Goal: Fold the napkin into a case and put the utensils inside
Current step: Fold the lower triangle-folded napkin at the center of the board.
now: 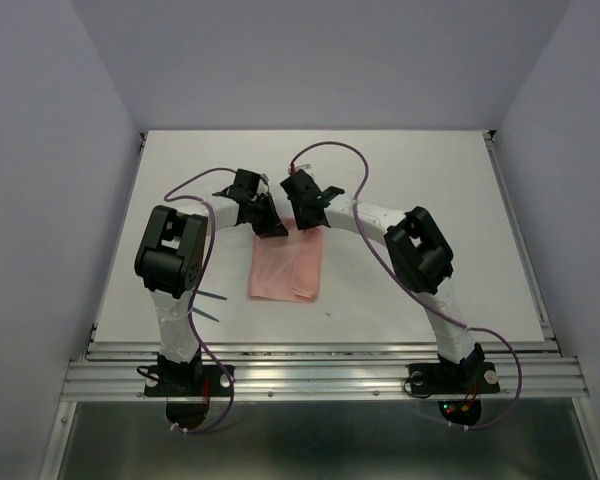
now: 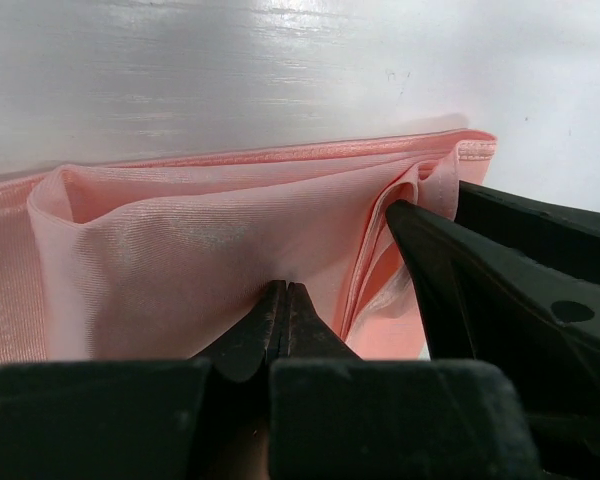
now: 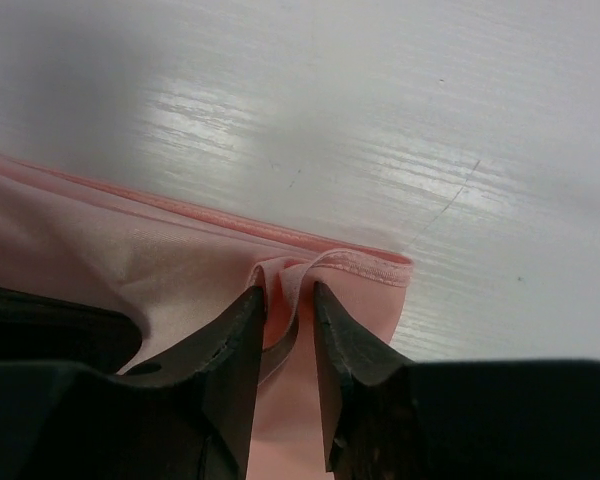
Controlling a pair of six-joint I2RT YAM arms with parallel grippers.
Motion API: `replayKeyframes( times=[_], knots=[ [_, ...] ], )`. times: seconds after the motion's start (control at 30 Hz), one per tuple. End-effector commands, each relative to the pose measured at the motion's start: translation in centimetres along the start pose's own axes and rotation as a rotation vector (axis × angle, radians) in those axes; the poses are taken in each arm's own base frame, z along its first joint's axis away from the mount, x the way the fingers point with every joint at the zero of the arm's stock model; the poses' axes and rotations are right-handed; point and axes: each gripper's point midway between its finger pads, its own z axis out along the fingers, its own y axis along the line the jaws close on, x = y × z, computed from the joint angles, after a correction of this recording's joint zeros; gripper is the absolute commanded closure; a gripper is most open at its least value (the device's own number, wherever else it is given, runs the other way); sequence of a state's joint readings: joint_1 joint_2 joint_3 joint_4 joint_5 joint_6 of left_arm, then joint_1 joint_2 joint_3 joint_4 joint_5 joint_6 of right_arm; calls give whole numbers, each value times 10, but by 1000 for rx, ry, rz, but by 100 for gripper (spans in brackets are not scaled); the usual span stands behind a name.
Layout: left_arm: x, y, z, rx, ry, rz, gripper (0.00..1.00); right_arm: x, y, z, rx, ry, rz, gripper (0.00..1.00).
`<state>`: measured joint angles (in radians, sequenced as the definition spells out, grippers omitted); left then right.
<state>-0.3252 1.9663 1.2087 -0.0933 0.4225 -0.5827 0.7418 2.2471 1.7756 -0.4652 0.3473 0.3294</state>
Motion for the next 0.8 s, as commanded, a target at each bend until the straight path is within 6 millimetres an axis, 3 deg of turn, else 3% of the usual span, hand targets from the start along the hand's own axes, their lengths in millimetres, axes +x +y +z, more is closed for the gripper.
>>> replayKeyframes(
  times=[0.0, 0.17, 0.37, 0.6, 0.77],
  knots=[
    [10, 16, 9, -48, 27, -6, 100, -16, -3, -4, 37, -39, -19, 69],
    [11, 16, 8, -48, 27, -6, 100, -14, -1, -3, 49, -41, -35, 68],
    [10, 15, 8, -44, 24, -10, 100, -16, 2, -6, 30, -42, -28, 99],
    [11, 16, 11, -46, 26, -15, 100, -26, 14, -27, -28, -100, -3, 99],
    [14, 18, 14, -44, 39, -20, 100, -27, 16, -32, -49, -110, 16, 99]
  ],
)
